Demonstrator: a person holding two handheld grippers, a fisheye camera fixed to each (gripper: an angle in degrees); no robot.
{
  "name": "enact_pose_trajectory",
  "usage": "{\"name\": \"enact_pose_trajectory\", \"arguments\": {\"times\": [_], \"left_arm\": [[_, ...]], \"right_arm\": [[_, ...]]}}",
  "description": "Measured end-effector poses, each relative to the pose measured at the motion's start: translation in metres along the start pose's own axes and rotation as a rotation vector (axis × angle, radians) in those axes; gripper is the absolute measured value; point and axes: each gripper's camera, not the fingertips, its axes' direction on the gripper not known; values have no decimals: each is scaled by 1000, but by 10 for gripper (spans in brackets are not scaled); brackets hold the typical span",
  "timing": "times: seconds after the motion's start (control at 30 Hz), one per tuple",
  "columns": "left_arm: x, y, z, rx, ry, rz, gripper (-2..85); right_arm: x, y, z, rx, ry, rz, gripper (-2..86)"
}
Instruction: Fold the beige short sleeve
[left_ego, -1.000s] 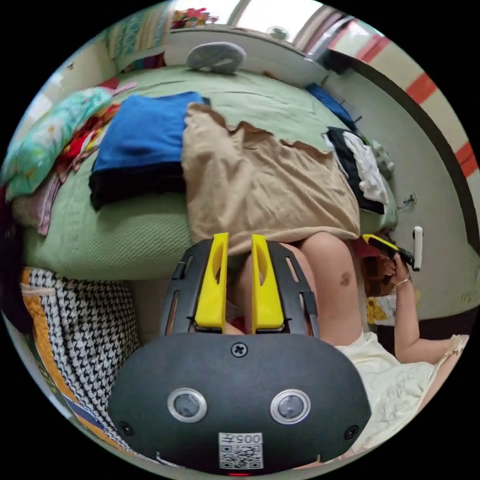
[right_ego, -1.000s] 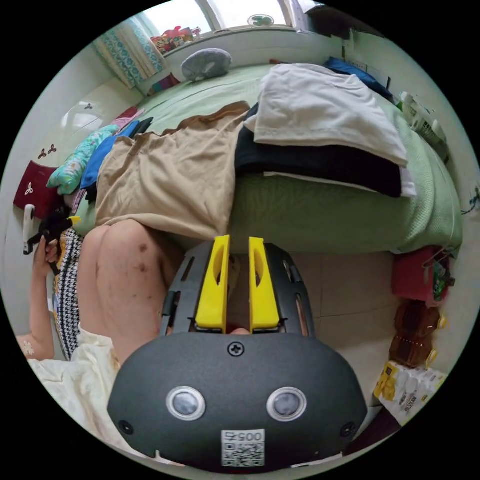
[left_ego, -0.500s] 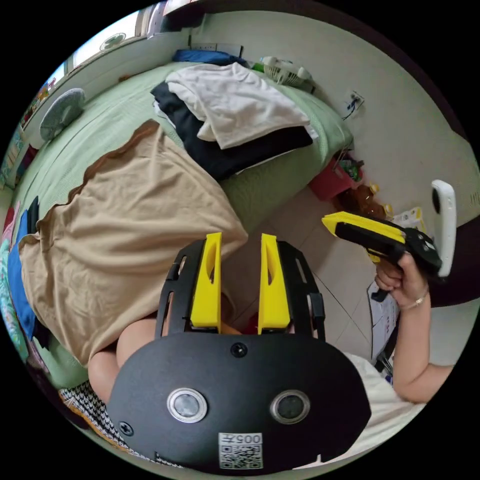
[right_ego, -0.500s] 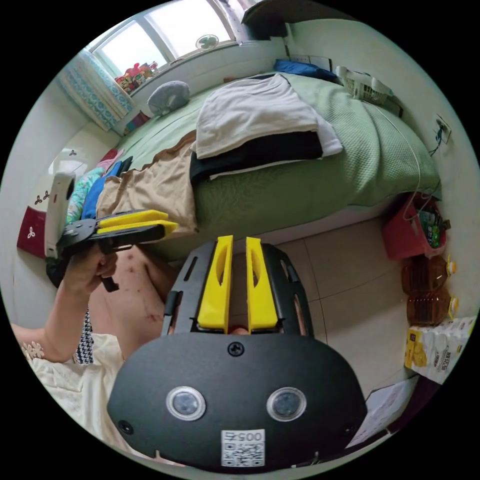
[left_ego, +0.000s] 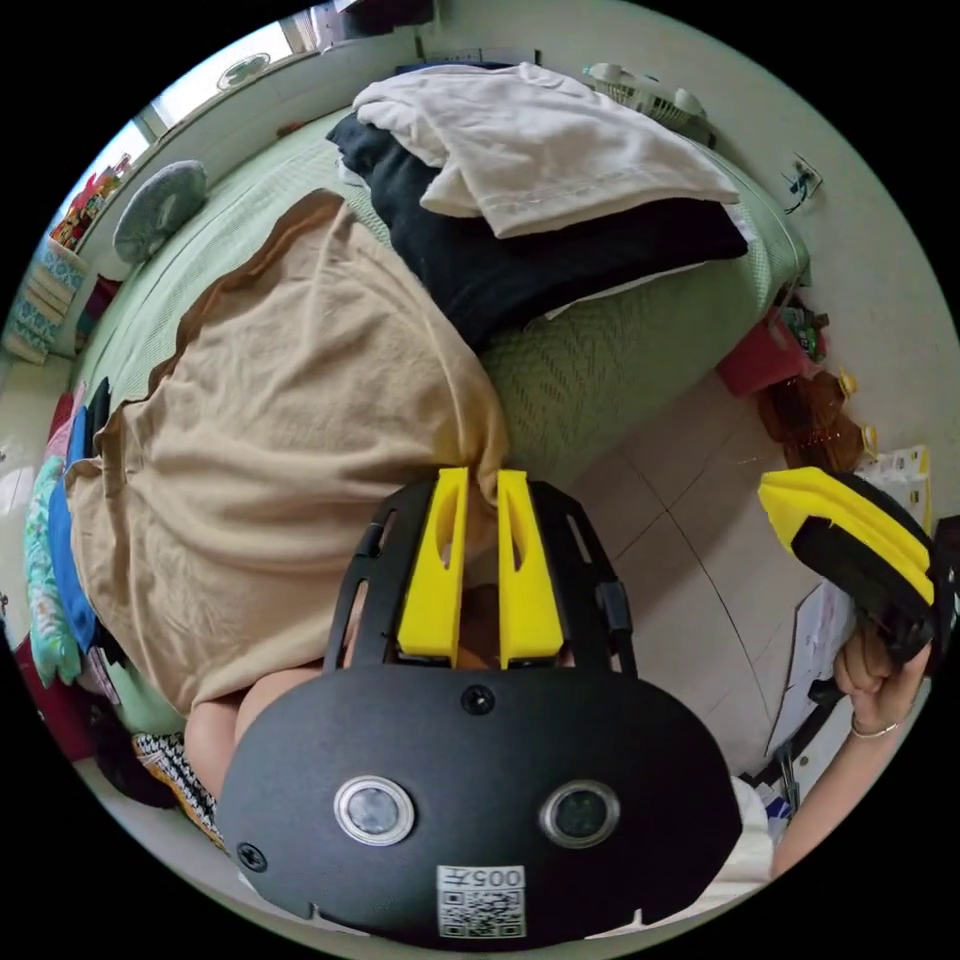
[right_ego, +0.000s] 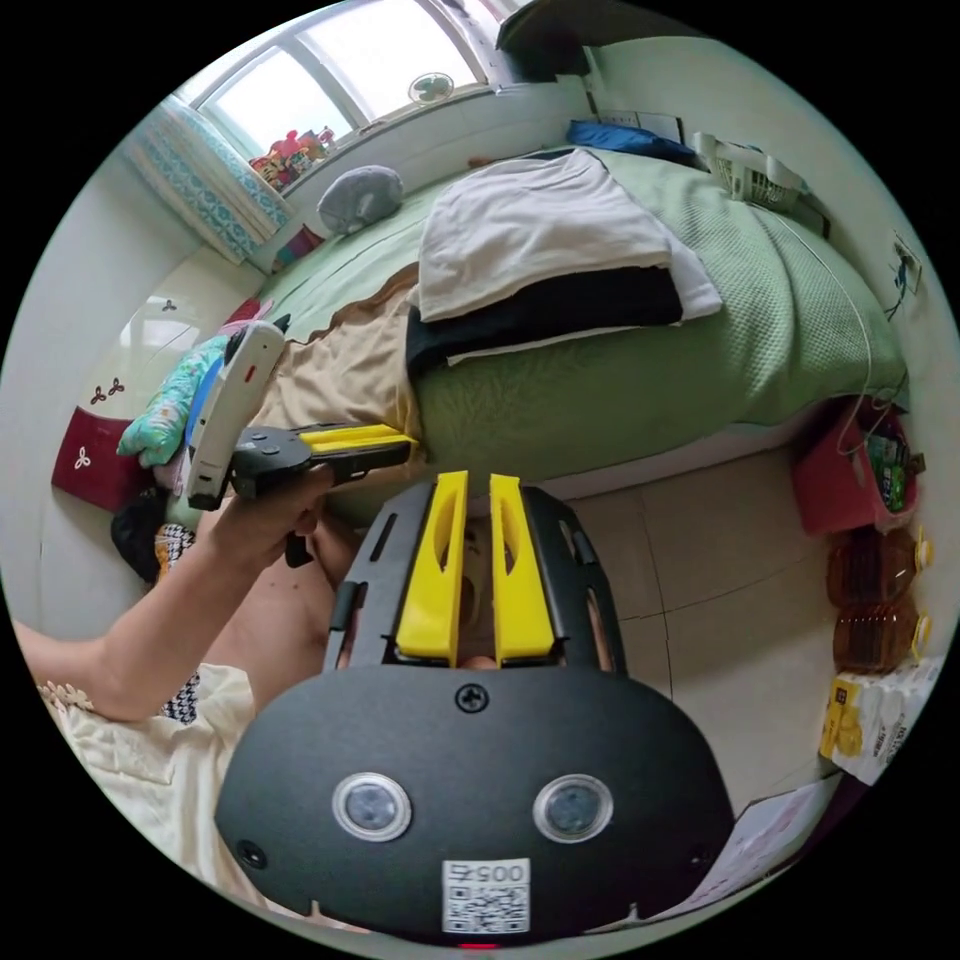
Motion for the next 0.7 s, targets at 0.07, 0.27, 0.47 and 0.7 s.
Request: {"name": "enact_pose_trajectory", "arguments": {"times": [0.07, 0.27, 0.47, 0.7], "left_arm": [[-10, 1, -4, 0, 103, -26, 40], [-55, 31, -51, 145, 227, -97, 27], [-89, 51, -76, 203, 274, -144, 27], [-106, 62, -86, 226, 312, -159, 27]], "right_arm": [[-6, -8, 5, -6, -1, -18, 39], [-28, -59, 13, 0, -39, -102, 43], [-66, -165, 41, -54, -304, -237, 117], [-88, -276, 136, -288, -317, -105, 132]]}}
